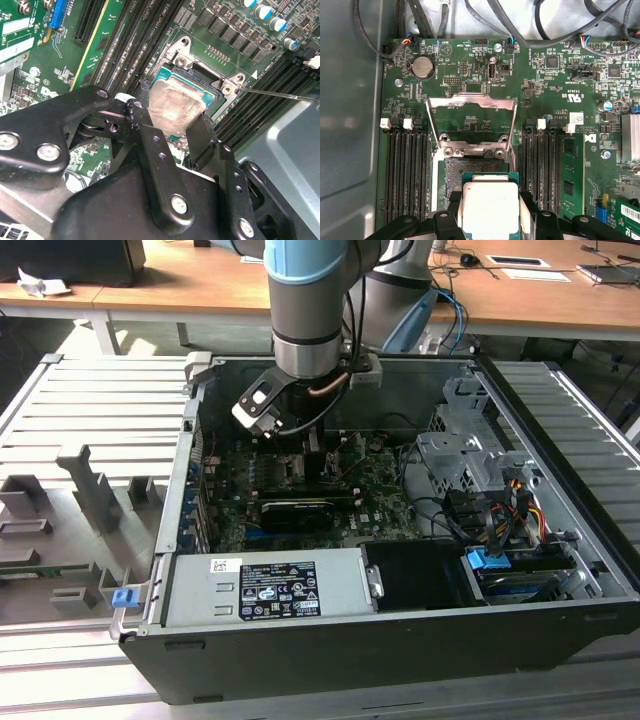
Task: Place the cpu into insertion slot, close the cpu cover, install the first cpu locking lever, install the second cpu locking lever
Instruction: 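Place the cpu into insertion slot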
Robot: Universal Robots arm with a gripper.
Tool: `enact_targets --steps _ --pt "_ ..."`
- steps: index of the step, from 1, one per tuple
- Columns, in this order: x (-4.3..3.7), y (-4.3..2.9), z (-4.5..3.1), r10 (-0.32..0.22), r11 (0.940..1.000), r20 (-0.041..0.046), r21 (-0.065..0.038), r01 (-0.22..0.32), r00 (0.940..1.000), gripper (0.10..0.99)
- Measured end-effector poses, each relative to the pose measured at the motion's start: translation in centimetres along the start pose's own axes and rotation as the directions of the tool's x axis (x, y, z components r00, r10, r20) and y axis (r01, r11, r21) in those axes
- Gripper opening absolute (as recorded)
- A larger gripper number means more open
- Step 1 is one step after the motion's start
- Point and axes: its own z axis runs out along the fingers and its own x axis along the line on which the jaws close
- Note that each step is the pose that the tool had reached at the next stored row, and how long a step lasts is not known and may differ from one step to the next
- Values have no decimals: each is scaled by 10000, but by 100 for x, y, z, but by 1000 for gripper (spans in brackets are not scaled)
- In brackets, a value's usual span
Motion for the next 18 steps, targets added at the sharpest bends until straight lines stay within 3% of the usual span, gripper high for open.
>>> enact_targets --steps 13,18 --pt "4 -1 22 1 10000 -2 -1 -1 10000 537" --pt "42 1 60 12 10000 1 -1 -12 10000 537"
